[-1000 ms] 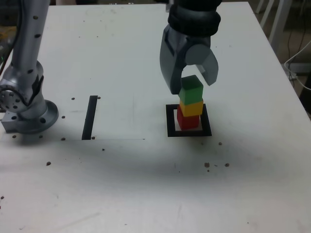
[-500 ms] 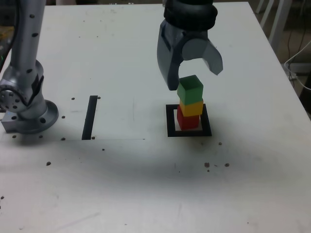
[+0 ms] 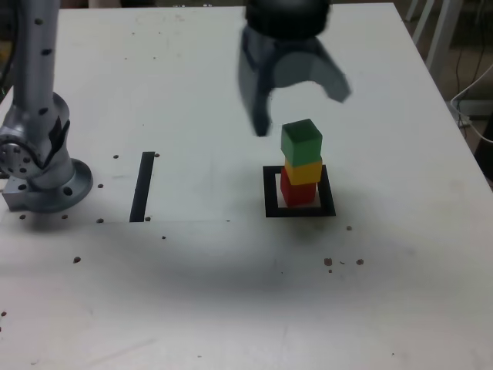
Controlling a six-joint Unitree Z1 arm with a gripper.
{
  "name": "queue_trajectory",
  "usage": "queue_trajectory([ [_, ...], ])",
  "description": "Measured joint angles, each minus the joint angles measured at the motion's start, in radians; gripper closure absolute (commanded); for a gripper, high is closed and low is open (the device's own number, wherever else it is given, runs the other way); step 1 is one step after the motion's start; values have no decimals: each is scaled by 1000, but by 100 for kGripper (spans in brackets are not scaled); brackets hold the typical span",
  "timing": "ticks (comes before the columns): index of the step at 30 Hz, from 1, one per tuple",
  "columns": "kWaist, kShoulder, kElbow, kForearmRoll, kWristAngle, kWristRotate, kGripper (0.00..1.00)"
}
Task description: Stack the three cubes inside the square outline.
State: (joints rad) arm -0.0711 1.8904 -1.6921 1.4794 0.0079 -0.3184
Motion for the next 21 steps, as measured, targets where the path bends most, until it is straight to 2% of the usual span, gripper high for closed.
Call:
queue_trajectory([
  [6,0,-149,60,47,0,54,1],
  [14,28,-304,237,46,-17,213,1],
  [16,41,-328,303,26,-19,245,1],
  [21,52,-340,473,-99,-5,277,1],
])
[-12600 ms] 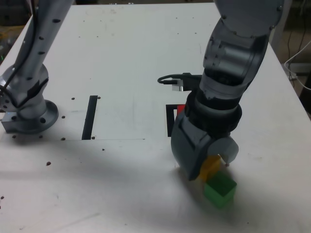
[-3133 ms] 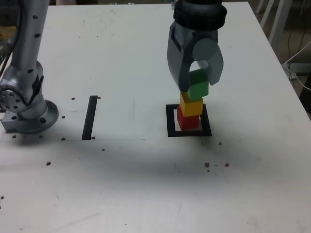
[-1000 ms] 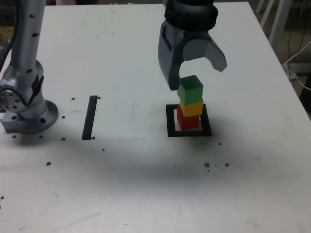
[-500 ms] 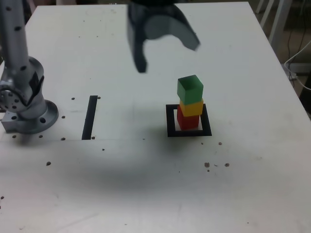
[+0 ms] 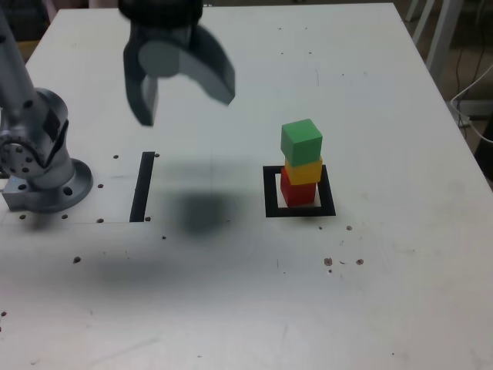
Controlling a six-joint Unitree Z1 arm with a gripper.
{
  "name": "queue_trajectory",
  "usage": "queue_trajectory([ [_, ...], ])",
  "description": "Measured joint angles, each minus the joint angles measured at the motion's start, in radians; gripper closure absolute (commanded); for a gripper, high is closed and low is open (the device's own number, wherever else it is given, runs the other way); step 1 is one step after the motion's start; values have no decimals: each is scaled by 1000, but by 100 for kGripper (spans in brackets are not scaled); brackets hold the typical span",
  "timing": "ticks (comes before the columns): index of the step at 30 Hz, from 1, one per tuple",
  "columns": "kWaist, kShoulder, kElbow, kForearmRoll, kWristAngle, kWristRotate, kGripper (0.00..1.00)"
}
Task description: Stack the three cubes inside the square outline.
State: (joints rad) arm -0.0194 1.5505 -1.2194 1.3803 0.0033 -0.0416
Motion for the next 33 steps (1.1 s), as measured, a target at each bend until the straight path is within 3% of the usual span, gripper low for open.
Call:
queue_trajectory([
  [13,17,-64,414,-249,45,-14,0],
  [17,17,-49,432,-281,59,-36,0],
  [29,12,-51,439,-299,49,-50,0],
  [33,12,-58,439,-332,76,-50,0],
])
